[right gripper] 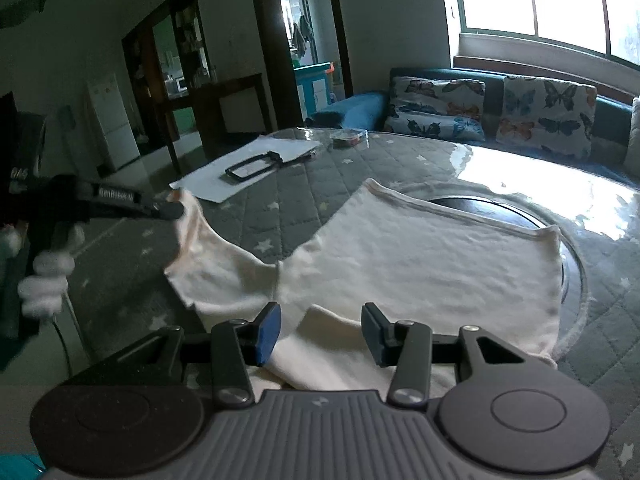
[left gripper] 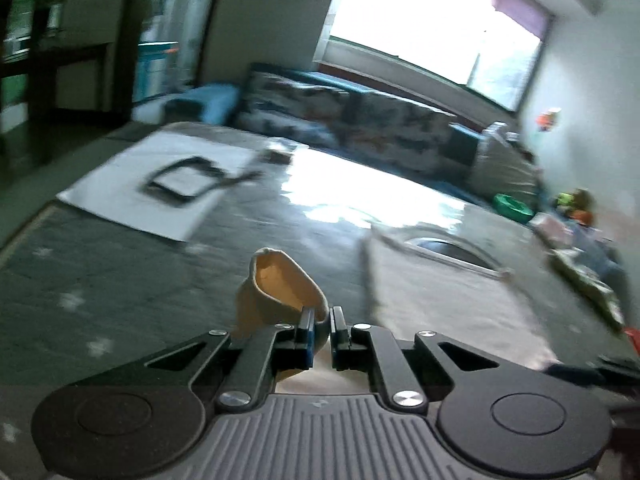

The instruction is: Fold clothes

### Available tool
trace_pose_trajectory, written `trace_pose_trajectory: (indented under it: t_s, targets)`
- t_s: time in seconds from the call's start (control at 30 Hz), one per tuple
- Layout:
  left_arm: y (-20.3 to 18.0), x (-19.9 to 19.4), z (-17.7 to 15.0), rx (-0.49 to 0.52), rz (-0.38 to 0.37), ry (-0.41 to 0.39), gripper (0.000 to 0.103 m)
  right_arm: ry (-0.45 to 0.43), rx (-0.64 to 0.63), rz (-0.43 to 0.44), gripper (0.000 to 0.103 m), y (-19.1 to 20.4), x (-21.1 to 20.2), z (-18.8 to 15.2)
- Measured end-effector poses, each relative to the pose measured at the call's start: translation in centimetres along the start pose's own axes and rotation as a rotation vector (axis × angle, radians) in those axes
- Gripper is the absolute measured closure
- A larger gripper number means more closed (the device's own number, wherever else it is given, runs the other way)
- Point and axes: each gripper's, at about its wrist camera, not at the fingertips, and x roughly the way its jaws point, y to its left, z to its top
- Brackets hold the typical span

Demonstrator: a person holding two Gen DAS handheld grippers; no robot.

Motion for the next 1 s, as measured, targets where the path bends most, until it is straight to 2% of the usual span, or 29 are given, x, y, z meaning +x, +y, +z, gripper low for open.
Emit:
trace_pose_trajectory:
  t_s: [0.13,0.37,0.57,0.73,0.9,1.0]
  targets:
    - [-2.5,0.8,-1.8,0.042,-0.081,0.031,0.095,0.002,0.094,0.065,0.06,-0.7,0.3,0.8]
    - [-5.0,1.8,-4.3,0.099,-0.145,0.087,0.095,0.036,0.27,0.176,0.06,-1.9,2.7,2.1]
    - [-5.6,1.6,-5.6,0.122,-0.17,0.093,0.095,0.157,0.434,0.278,0.06,-2.6,7.0,1.6]
    - [-4.9,1.3,-6.0,0.129,-0.152,0.095,0.094,0.211,0.446,0.26,0.06,-2.3,8.9,1.2]
    - [-3.3,1.0,-5.7,0.117,-0.112,0.088,0.093,0.194,0.39,0.192,0.06,-1.7,10.1,1.9]
    - [-2.3,0.8,-5.6,0.109,-0.086,0.083,0.09,0.168,0.366,0.181,0.06,-1.5,11.0,2.2]
